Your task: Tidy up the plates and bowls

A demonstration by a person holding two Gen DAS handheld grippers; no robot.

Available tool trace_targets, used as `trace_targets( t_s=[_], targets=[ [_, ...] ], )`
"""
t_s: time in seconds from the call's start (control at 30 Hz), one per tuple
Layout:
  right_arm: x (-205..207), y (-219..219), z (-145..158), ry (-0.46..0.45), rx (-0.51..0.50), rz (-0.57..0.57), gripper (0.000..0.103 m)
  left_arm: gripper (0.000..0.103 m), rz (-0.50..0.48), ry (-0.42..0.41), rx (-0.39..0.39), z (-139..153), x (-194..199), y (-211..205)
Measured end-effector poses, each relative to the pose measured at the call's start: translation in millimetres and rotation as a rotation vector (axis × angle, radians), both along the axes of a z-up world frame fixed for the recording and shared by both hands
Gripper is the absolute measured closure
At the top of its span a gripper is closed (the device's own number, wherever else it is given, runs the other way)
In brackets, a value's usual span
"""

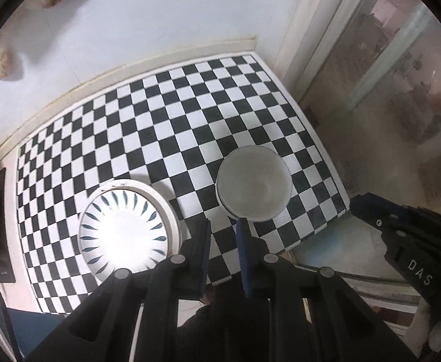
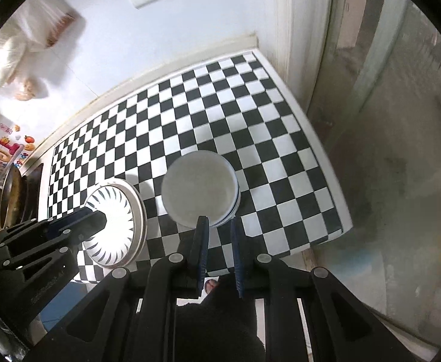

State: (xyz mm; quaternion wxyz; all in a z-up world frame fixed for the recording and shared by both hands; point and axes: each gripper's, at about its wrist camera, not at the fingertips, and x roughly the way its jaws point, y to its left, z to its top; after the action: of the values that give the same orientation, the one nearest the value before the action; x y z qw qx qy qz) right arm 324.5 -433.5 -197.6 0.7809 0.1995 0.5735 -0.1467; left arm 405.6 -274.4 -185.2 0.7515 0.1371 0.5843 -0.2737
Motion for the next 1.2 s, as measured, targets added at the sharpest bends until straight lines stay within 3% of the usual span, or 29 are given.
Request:
trace_targets(
  t_s=[0.33, 0.57, 0.6, 0.63, 0.67, 0.7, 0.77, 0.97, 1.2],
  targets=[
    [-33.9, 21.9, 46.9, -0.069, -0.065, 0.021, 0.086, 0.087, 0.007, -0.069, -0.031, 39.7, -25.7, 22.2],
    [-45.2, 17.0, 58.0, -0.082, -0.078, 0.009, 0.086, 0.086, 0.007, -0.076, -0.063, 49.0, -34.8, 21.0],
    [-45.9, 14.8, 57.7, -0.081, -0.072, 0.007, 0.084, 0.083, 0.012, -0.078, -0.067, 48.4, -34.2, 19.7],
    [-45.3, 12.3, 55.7, -0.078, -0.068, 0.007, 0.079, 0.080, 0.013, -0.081, -0.068, 47.2, -33.4, 18.3],
    [-44.4, 9.0, 52.5, -0.069, -0.059, 0.008, 0.060, 0.080, 0.014, -0.075, -0.074, 44.9, -31.5, 16.8],
    [-43.2, 5.8, 48.8, -0.060, -0.048, 0.009, 0.031, 0.080, 0.018, -0.065, -0.075, 42.4, -29.7, 15.5],
    [-40.9, -3.0, 39.1, -0.066, -0.007, -0.003, 0.008, 0.079, 0.023, -0.026, -0.093, 32.5, -22.0, 11.7],
    [-24.9, -30.4, -6.6, -0.028, 0.078, -0.024, 0.008, 0.077, 0.078, 0.189, -0.113, -30.7, 23.0, -1.6],
    [7.2, -68.1, -87.4, 0.020, 0.221, -0.084, 0.007, 0.077, 0.154, 0.405, -0.104, -110.0, 69.9, -21.3]
  ],
)
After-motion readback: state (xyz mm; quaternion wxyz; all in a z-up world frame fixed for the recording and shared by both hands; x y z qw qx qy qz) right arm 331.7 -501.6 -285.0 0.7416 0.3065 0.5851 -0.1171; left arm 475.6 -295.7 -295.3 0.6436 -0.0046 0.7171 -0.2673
